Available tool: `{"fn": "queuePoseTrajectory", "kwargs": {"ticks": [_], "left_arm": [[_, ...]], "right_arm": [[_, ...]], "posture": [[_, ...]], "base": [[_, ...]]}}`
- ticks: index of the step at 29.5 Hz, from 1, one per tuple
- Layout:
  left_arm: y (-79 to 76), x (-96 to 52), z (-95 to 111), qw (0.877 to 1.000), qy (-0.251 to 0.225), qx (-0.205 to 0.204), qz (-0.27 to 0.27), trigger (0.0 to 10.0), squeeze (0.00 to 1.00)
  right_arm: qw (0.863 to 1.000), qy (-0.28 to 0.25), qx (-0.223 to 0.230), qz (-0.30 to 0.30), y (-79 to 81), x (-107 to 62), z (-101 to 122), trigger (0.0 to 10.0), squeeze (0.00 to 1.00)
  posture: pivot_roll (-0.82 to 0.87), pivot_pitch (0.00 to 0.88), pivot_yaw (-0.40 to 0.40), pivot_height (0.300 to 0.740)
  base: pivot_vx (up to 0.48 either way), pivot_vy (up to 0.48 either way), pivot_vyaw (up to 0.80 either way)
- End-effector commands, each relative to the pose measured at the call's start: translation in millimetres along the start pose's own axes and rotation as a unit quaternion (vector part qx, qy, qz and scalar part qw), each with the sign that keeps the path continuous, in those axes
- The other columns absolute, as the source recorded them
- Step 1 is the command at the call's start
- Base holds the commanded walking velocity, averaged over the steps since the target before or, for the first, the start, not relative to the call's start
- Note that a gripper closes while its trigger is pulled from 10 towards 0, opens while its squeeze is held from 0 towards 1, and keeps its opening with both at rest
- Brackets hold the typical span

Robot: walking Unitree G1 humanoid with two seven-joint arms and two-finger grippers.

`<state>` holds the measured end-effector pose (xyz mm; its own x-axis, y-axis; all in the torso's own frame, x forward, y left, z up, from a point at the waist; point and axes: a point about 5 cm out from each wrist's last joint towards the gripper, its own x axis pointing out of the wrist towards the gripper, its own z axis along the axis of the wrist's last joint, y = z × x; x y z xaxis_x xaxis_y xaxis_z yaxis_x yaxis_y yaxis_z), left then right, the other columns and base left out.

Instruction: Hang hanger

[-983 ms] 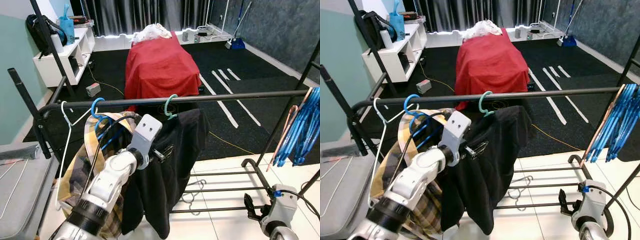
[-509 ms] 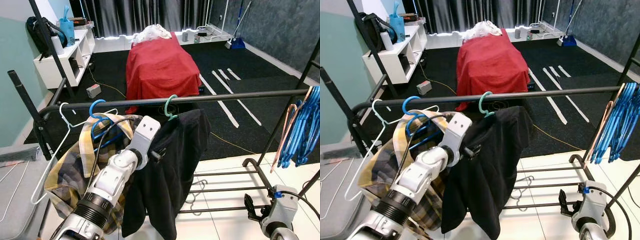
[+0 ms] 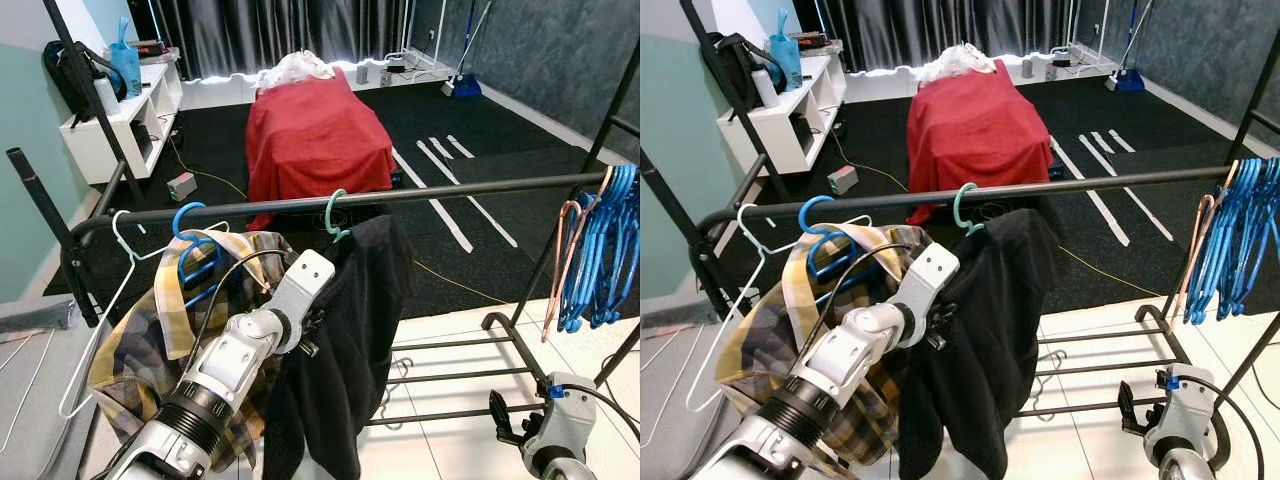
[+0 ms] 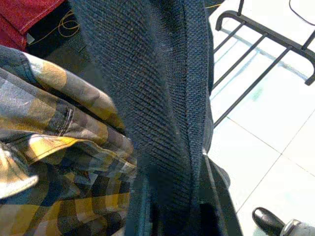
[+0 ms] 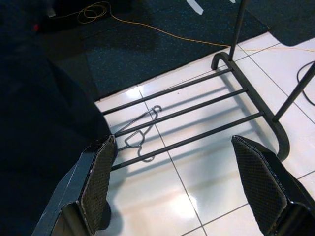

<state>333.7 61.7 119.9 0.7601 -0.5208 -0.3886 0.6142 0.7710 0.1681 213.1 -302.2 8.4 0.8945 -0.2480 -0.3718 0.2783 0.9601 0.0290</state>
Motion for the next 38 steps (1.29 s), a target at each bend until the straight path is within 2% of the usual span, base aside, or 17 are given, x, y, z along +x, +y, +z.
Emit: {"fn": "queuePoseTrajectory", "kwargs": {"ticks": [1,5,6,7,8,9,10,12,13,14,15,16,21,23,34,37,38], "left_arm": [[4.4,-0.3,0,1.0,0.001,0.005,0.006,0.0,0.0],[5.6,-1.1,3,1.0,-0.011,-0.005,0.005,0.0,0.0],[16.1,-10.4,19,0.997,-0.068,-0.025,-0.004,0.0,0.0],[33.6,-29.8,39,0.99,-0.14,-0.021,-0.021,0.0,0.0],[33.6,-29.8,39,0.99,-0.14,-0.021,-0.021,0.0,0.0],[49.4,-51.0,54,0.981,-0.189,-0.009,-0.035,0.0,0.0],[61.9,-73.1,57,0.978,-0.198,0.029,-0.055,0.0,0.0],[69.7,-93.8,46,0.981,-0.166,0.058,-0.085,0.0,0.0],[68.8,-100.3,34,0.982,-0.145,0.062,-0.103,0.0,0.0],[68.8,-100.3,34,0.982,-0.145,0.062,-0.103,0.0,0.0],[66.3,-104.8,24,0.983,-0.126,0.058,-0.12,0.0,0.0],[55.6,-115.5,-3,0.981,-0.071,0.066,-0.169,0.0,0.0],[48.6,-125.0,-27,0.978,-0.013,0.056,-0.199,0.0,0.0],[43.5,-132.2,-44,0.973,0.035,0.061,-0.222,0.0,0.0],[42.8,-145.5,-45,0.968,0.043,0.043,-0.244,0.0,0.0],[45.5,-160.4,-39,0.961,0.037,0.047,-0.27,0.0,0.0],[45.5,-160.4,-39,0.961,0.037,0.047,-0.27,0.0,0.0]], "right_arm": [[1.0,0.0,0.01,-0.002,0.9,-1.2,-2,10.0,0.0],[1.0,-0.001,0.007,-0.003,0.5,-0.9,-2,10.0,0.0],[1.0,-0.018,0.025,0.002,-1.9,0.8,8,10.0,0.0],[0.998,-0.044,0.043,0.009,-6.3,4.5,24,10.0,0.0],[0.998,-0.044,0.043,0.009,-6.3,4.5,24,10.0,0.0],[0.996,-0.066,0.054,0.015,-10.3,8.1,40,10.0,0.0],[0.995,-0.08,0.054,0.021,-12.3,12.2,52,10.0,0.0],[0.995,-0.085,0.045,0.027,-11.2,17.1,60,10.0,0.0],[0.995,-0.083,0.043,0.031,-8.4,18.9,60,10.0,0.0],[0.995,-0.083,0.043,0.031,-8.4,18.9,60,10.0,0.0],[0.995,-0.081,0.042,0.036,-5.5,20.0,60,10.0,0.0],[0.995,-0.076,0.032,0.047,0.6,21.2,58,10.0,0.0],[0.995,-0.073,0.026,0.056,3.7,21.3,58,10.0,0.0],[0.995,-0.073,0.028,0.059,4.6,21.3,58,10.0,0.0],[0.993,-0.088,0.035,0.067,4.5,24.7,71,10.0,0.0],[0.983,-0.134,0.056,0.11,11.0,27.1,103,10.0,0.0],[0.983,-0.134,0.056,0.11,11.0,27.1,103,10.0,0.0]], "posture": [[-0.16,0.0,0.063,0.74],[-0.17,0.0,0.061,0.74],[-0.17,0.0,0.06,0.74],[-0.17,0.0,0.054,0.74],[-0.17,0.0,0.054,0.74],[-0.17,0.0,0.051,0.74],[-0.15,0.0,0.044,0.74],[-0.14,0.0,0.037,0.74],[-0.13,0.0,0.033,0.74],[-0.13,0.0,0.033,0.74],[-0.13,0.0,0.032,0.74],[-0.13,0.0,0.029,0.74],[-0.12,0.0,0.036,0.74],[-0.1,0.0,0.035,0.74],[-0.08,0.0,0.021,0.74],[-0.08,0.0,0.018,0.74],[-0.08,0.0,0.018,0.74]], "base": [[0.0,0.0,0.0],[0.0,0.0,0.0],[0.0,0.0,0.0],[0.0,0.0,0.0],[0.0,0.0,0.0],[0.0,0.0,0.0],[0.0,0.0,0.0],[0.0,0.0,0.0],[0.0,0.0,0.0],[0.0,0.0,0.0],[0.0,0.0,0.0],[0.0,0.0,0.0],[0.0,0.0,0.0],[0.0,0.0,0.0],[0.0,0.0,0.0],[0.0,0.0,0.0],[0.0,0.0,0.0]]}}
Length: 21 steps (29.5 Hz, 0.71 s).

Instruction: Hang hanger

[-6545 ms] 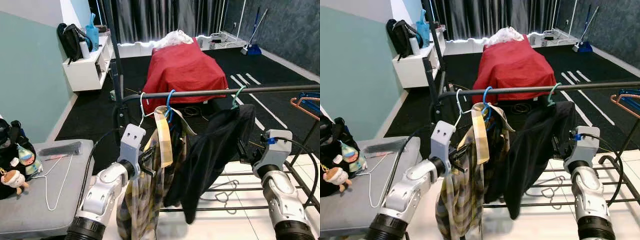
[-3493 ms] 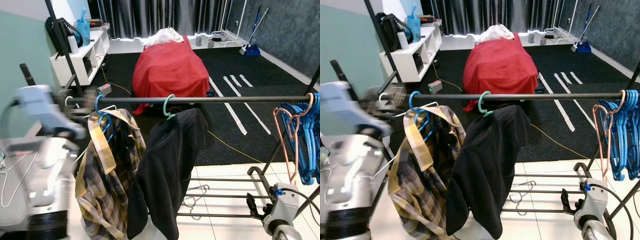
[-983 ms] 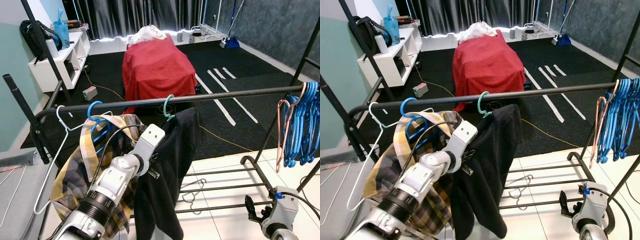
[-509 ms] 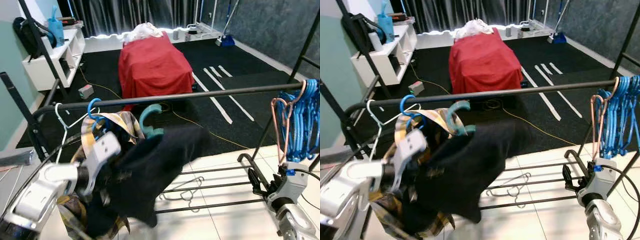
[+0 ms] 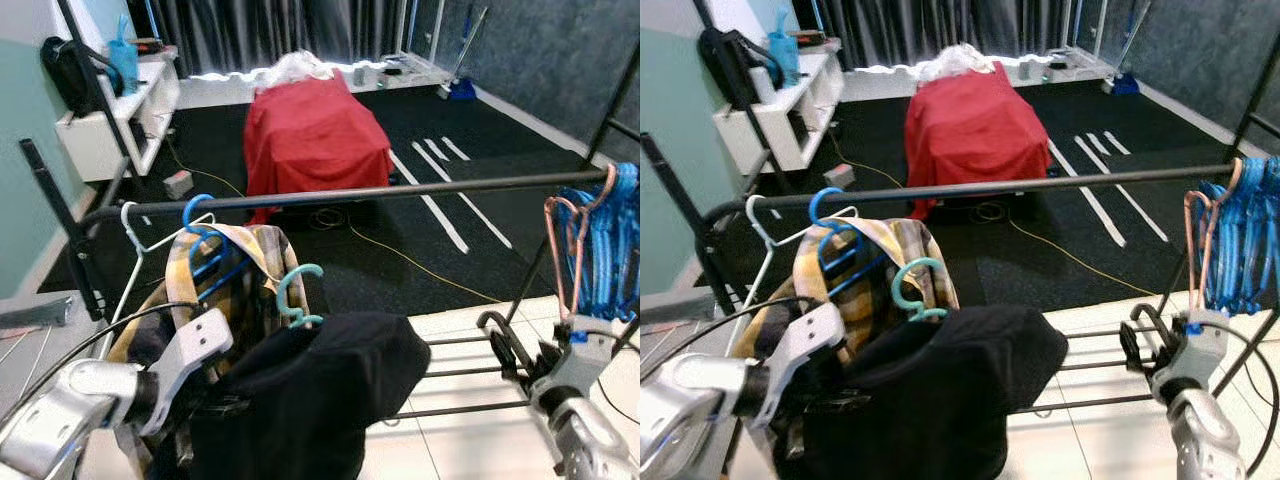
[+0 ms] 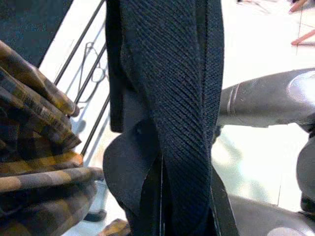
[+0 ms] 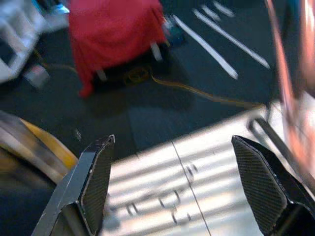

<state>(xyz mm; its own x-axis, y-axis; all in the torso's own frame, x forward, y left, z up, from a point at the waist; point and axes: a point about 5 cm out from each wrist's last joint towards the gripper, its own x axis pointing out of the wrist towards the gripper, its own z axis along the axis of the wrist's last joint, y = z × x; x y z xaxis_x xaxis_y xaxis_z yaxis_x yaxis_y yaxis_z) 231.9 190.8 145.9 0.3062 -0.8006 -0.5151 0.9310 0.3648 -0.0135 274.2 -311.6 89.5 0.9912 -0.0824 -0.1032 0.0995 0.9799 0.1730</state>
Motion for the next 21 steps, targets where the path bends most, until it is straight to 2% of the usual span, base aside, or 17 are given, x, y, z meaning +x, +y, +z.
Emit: {"fn": "queuePoseTrajectory", "kwargs": {"ticks": [1,4,5,8,9,10,11,12,13,14,15,16,17,19,21], "left_arm": [[1.8,-14.8,11,1.0,-0.018,0.015,0.0,0.0,0.0],[1.8,-14.8,11,1.0,-0.018,0.015,0.0,0.0,0.0],[5.3,-25.1,22,0.999,-0.043,0.024,0.008,10.0,0.0],[5.3,-25.1,22,0.999,-0.043,0.024,0.008,10.0,0.0],[10.3,-38.5,36,0.996,-0.077,0.043,0.022,10.0,0.0],[10.3,-38.5,36,0.996,-0.077,0.043,0.022,10.0,0.0],[13.3,-50.4,48,0.992,-0.105,0.061,0.027,10.0,0.0],[13.3,-50.4,48,0.992,-0.105,0.061,0.027,10.0,0.0],[15.6,-59.8,57,0.989,-0.124,0.074,0.032,10.0,0.0],[15.6,-59.8,57,0.989,-0.124,0.074,0.032,10.0,0.0],[18.4,-67.7,61,0.988,-0.128,0.083,0.036,10.0,0.0],[20.3,-72.0,62,0.987,-0.127,0.087,0.038,10.0,0.0],[20.3,-72.0,62,0.987,-0.127,0.087,0.038,10.0,0.0],[21.1,-76.0,63,0.987,-0.124,0.091,0.038,10.0,0.0],[20.7,-76.0,64,0.987,-0.125,0.093,0.035,10.0,0.0]], "right_arm": [[0.999,-0.03,0.022,0.037,6.7,5.1,19,10.0,0.0],[0.999,-0.03,0.022,0.037,6.7,5.1,19,10.0,0.0],[0.991,-0.056,0.049,0.108,19.8,5.3,38,10.0,0.0],[0.991,-0.056,0.049,0.108,19.8,5.3,38,10.0,0.0],[0.974,-0.103,0.076,0.19,34.3,-0.7,66,10.0,0.0],[0.974,-0.103,0.076,0.19,34.3,-0.7,66,10.0,0.0],[0.949,-0.158,0.114,0.247,42.3,-8.3,91,10.0,0.0],[0.949,-0.158,0.114,0.247,42.3,-8.3,91,10.0,0.0],[0.927,-0.206,0.144,0.277,45.2,-14.8,111,10.0,0.0],[0.927,-0.206,0.144,0.277,45.2,-14.8,111,10.0,0.0],[0.909,-0.239,0.155,0.303,48.1,-21.6,125,10.0,1.0],[0.898,-0.254,0.158,0.321,51.0,-26.1,132,10.0,1.0],[0.898,-0.254,0.158,0.321,51.0,-26.1,132,10.0,1.0],[0.886,-0.255,0.148,0.358,60.3,-33.0,137,10.0,1.0],[0.882,-0.248,0.139,0.375,65.8,-35.6,137,10.0,1.0]], "posture": [[-0.08,0.0,0.011,0.74],[-0.08,0.0,0.011,0.74],[-0.09,0.0,0.009,0.74],[-0.09,0.0,0.009,0.74],[-0.1,0.0,0.002,0.74],[-0.1,0.0,0.002,0.74],[-0.1,0.0,0.009,0.74],[-0.1,0.0,0.009,0.74],[-0.1,0.0,0.014,0.74],[-0.1,0.0,0.014,0.74],[-0.11,0.0,0.021,0.74],[-0.11,0.0,0.023,0.74],[-0.11,0.0,0.023,0.74],[-0.11,0.0,0.024,0.74],[-0.11,0.0,0.027,0.74]], "base": [[0.0,0.0,0.0],[0.0,0.0,0.0],[0.0,0.0,0.0],[0.0,0.0,0.0],[0.0,0.0,0.0],[0.0,0.0,0.0],[0.0,0.0,0.0],[0.0,0.0,0.0],[0.0,0.0,0.0],[0.0,0.0,0.0],[0.0,0.0,0.0],[0.0,0.0,0.0],[0.0,0.0,0.0],[0.0,0.0,0.0],[0.0,0.0,0.0]]}}
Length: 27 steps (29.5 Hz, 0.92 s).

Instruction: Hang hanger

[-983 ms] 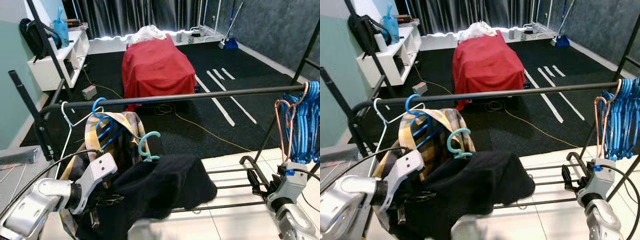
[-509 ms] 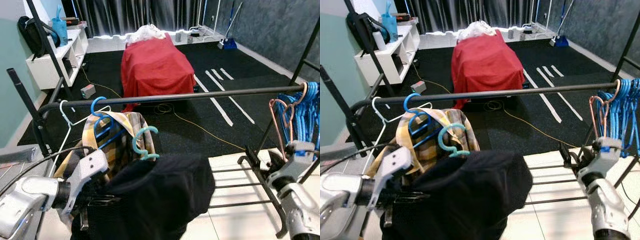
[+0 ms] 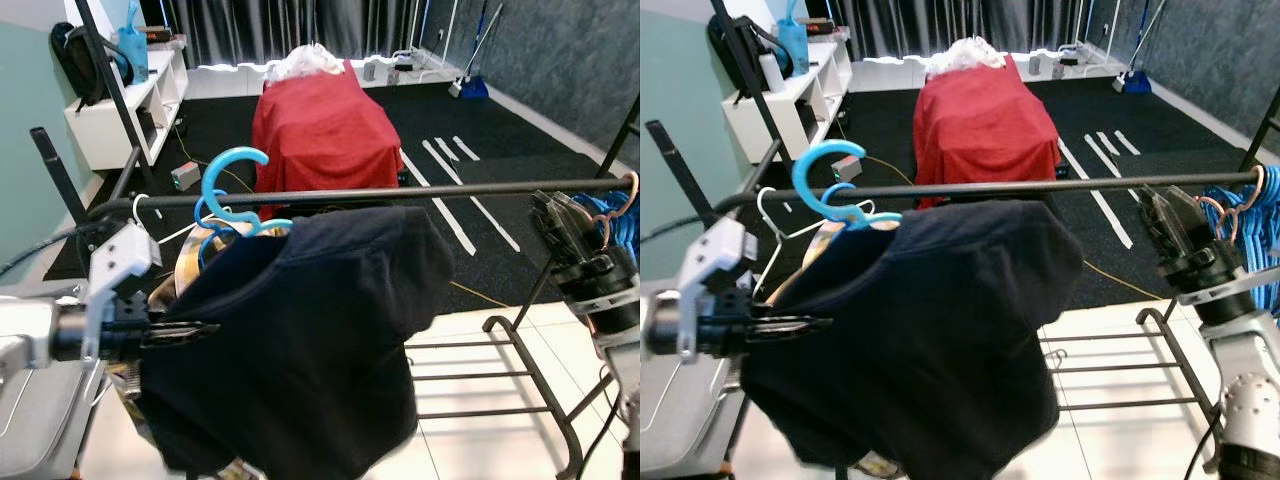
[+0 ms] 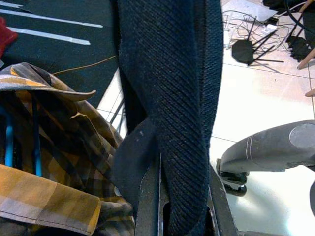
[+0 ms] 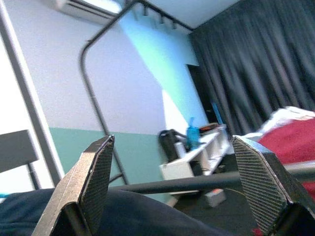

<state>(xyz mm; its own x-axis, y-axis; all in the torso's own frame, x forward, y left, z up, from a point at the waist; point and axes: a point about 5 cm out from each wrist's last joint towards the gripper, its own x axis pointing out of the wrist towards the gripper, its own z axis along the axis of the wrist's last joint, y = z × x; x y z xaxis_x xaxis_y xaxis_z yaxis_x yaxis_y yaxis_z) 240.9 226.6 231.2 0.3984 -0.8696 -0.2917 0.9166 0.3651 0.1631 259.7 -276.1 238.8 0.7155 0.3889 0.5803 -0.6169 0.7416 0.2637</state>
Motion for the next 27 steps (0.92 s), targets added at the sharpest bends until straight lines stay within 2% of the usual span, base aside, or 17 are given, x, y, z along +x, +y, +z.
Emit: {"fn": "queuePoseTrajectory", "kwargs": {"ticks": [1,3,4,6,9,11,12,13,16,22,23,24,25,27], "left_arm": [[0.8,-3.5,9,1.0,-0.01,0.014,-0.01,10.0,0.0],[0.8,-3.5,9,1.0,-0.01,0.014,-0.01,10.0,0.0],[0.1,-2.8,10,1.0,-0.012,0.015,-0.014,10.0,0.0],[-0.5,-1.3,11,1.0,-0.015,0.018,-0.017,10.0,0.0],[0.0,0.4,16,0.999,-0.027,0.025,-0.02,10.0,0.0],[1.0,-0.8,20,0.999,-0.035,0.028,-0.022,10.0,0.0],[1.0,-0.8,20,0.999,-0.035,0.028,-0.022,10.0,0.0],[1.4,-1.8,22,0.999,-0.038,0.031,-0.023,10.0,0.0],[-0.3,-0.8,28,0.997,-0.052,0.041,-0.039,10.0,0.0],[-1.3,-0.1,30,0.997,-0.053,0.042,-0.045,10.0,0.0],[-1.7,1.0,30,0.996,-0.052,0.044,-0.049,10.0,0.0],[-1.7,1.0,30,0.996,-0.052,0.044,-0.049,10.0,0.0],[-2.0,2.0,30,0.996,-0.049,0.045,-0.055,10.0,0.0],[-2.4,2.7,30,0.996,-0.046,0.046,-0.061,10.0,0.0]], "right_arm": [[0.998,0.029,0.007,0.046,14.2,2.8,-5,10.0,0.88],[0.998,0.029,0.007,0.046,14.2,2.8,-5,10.0,0.88],[0.997,0.041,0.007,0.061,19.1,3.5,-6,10.0,0.0],[0.997,0.053,0.001,0.063,19.7,3.8,-8,10.0,0.0],[0.99,0.131,-0.046,0.006,3.4,-3.2,-22,10.0,0.0],[0.985,0.17,-0.037,0.007,4.1,-12.1,-27,10.0,0.0],[0.985,0.17,-0.037,0.007,4.1,-12.1,-27,10.0,0.0],[0.981,0.191,-0.028,0.016,6.6,-17.2,-30,10.0,0.0],[0.958,0.279,-0.033,0.052,14.1,-33.9,-44,10.0,0.0],[0.959,0.275,-0.027,0.062,16.6,-33.1,-43,10.0,0.0],[0.952,0.294,-0.028,0.081,20.4,-34.1,-44,10.0,0.0],[0.952,0.294,-0.028,0.081,20.4,-34.1,-44,10.0,0.0],[0.944,0.314,-0.037,0.094,21.9,-34.9,-47,10.0,0.0],[0.939,0.326,-0.049,0.099,21.6,-34.7,-48,10.0,0.0]], "posture": [[-0.11,0.0,0.03,0.74],[-0.11,0.0,0.03,0.74],[-0.11,0.0,0.03,0.74],[-0.11,0.0,0.031,0.74],[-0.11,0.0,0.034,0.74],[-0.11,0.0,0.035,0.74],[-0.11,0.0,0.035,0.74],[-0.11,0.0,0.037,0.74],[-0.11,0.0,0.038,0.74],[-0.11,0.0,0.04,0.74],[-0.12,0.0,0.041,0.74],[-0.12,0.0,0.041,0.74],[-0.12,0.0,0.041,0.74],[-0.12,0.0,0.041,0.74]], "base": [[0.0,0.0,0.0],[0.0,0.0,0.0],[0.0,0.0,0.0],[0.0,0.0,0.0],[0.0,0.0,0.0],[0.0,0.0,0.0],[0.0,0.0,0.0],[0.0,0.0,0.0],[0.0,0.0,0.0],[0.0,0.0,0.0],[0.0,0.0,0.0],[0.0,0.0,0.0],[0.0,0.0,0.0],[0.0,0.0,0.0]]}}
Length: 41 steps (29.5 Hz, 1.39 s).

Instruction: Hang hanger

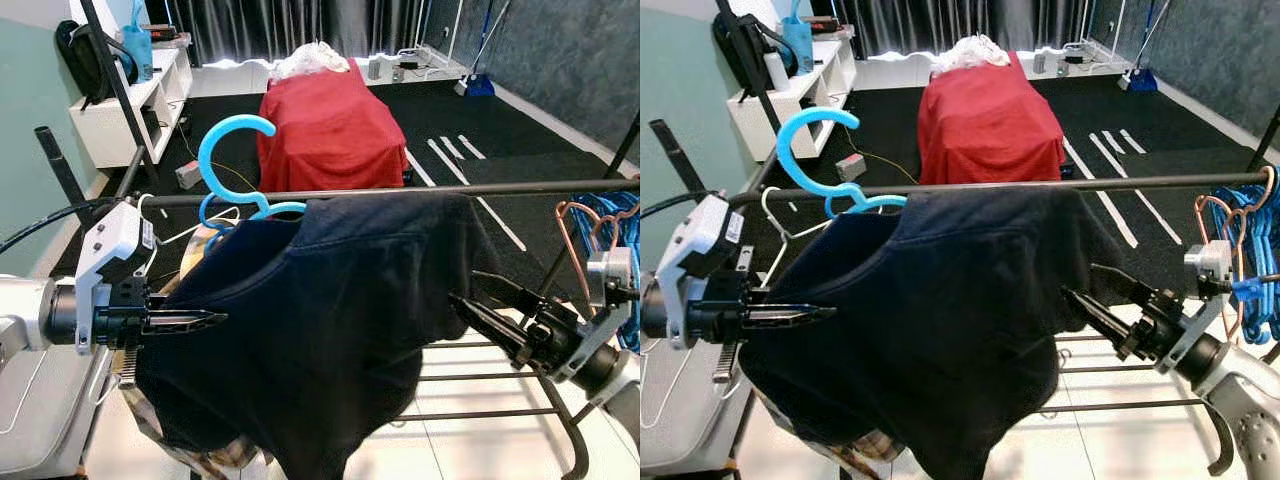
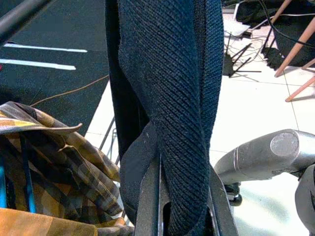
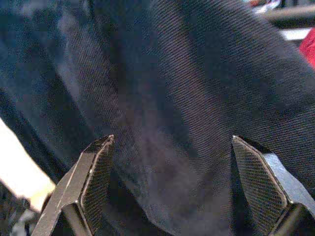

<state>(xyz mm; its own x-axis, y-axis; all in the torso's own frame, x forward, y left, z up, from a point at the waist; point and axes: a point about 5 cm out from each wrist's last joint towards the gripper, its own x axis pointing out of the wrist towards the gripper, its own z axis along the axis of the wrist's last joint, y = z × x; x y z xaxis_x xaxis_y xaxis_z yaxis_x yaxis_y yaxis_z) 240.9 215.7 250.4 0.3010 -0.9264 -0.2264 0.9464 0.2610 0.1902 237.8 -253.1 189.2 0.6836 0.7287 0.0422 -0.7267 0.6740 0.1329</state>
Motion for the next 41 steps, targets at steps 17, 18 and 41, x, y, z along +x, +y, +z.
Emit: {"fn": "queuePoseTrajectory", "kwargs": {"ticks": [17,18,41], "left_arm": [[-4.6,2.7,0,0.999,0.028,0.011,-0.04,10.0,0.0],[-4.6,2.7,0,0.999,0.028,0.011,-0.04,10.0,0.0],[-8.9,-1.7,2,0.997,0.042,0.014,-0.066,10.0,0.0]], "right_arm": [[0.993,-0.061,-0.027,0.095,22.7,-16.5,45,10.0,0.0],[0.993,-0.061,-0.027,0.095,22.7,-16.5,45,10.0,0.0],[0.997,-0.053,-0.053,0.018,1.1,-28.9,48,10.0,0.0]], "posture": [[-0.12,0.0,0.04,0.74],[-0.12,0.0,0.04,0.74],[-0.11,0.0,0.043,0.74]], "base": [[0.0,0.0,0.0],[0.0,0.0,0.0],[0.0,0.0,0.0]]}}
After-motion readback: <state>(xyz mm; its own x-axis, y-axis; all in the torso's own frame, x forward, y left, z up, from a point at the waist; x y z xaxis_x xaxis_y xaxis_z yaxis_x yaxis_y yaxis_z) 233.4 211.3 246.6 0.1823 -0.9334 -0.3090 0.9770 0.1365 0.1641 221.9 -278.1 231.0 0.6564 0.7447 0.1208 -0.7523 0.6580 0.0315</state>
